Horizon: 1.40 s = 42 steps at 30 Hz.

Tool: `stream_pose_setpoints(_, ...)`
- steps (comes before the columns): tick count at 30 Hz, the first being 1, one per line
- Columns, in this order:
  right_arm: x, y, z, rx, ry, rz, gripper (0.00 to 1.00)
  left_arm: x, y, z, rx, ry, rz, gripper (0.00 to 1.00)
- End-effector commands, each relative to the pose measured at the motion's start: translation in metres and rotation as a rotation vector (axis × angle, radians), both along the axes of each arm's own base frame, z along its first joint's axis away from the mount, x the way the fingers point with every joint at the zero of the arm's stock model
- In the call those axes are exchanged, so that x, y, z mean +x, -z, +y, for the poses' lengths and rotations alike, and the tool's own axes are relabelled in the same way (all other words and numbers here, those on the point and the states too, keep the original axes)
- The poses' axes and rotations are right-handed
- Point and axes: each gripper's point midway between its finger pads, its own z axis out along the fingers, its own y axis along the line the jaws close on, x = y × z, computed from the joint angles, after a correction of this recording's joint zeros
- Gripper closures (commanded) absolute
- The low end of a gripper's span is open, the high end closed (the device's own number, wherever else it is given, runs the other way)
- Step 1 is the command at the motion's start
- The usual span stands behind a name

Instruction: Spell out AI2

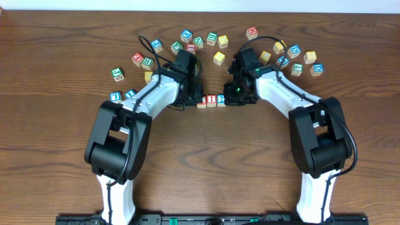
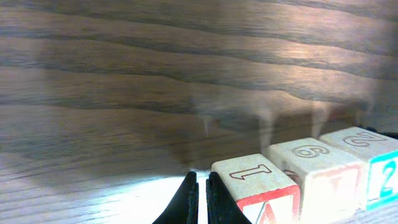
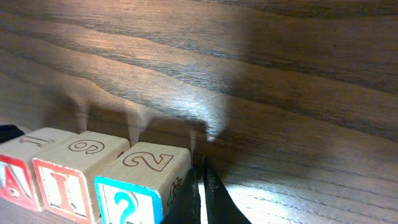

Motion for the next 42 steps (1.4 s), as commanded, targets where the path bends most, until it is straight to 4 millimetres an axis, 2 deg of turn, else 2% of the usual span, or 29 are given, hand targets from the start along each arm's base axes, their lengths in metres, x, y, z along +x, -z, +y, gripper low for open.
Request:
stream_pose_setpoints(1, -0.007, 0.012, -0.006, -0.048, 0.008, 0.019, 0.99, -0.006, 0.004, -0.008, -0.001, 0.045, 0.005, 0.93)
stream_pose_setpoints(27, -0.013, 0.013, -0.008, -0.051, 0.057, 0.061, 0.99, 0.002, 0.002, -0.011, -0.015, 0.042, -0.030, 0.92)
stream_pose_setpoints(42, -0.002, 0.005, -0.012, -0.046, 0.071, 0.015, 0.99, 0.002, 0.004, -0.003, 0.022, 0.004, -0.020, 0.92)
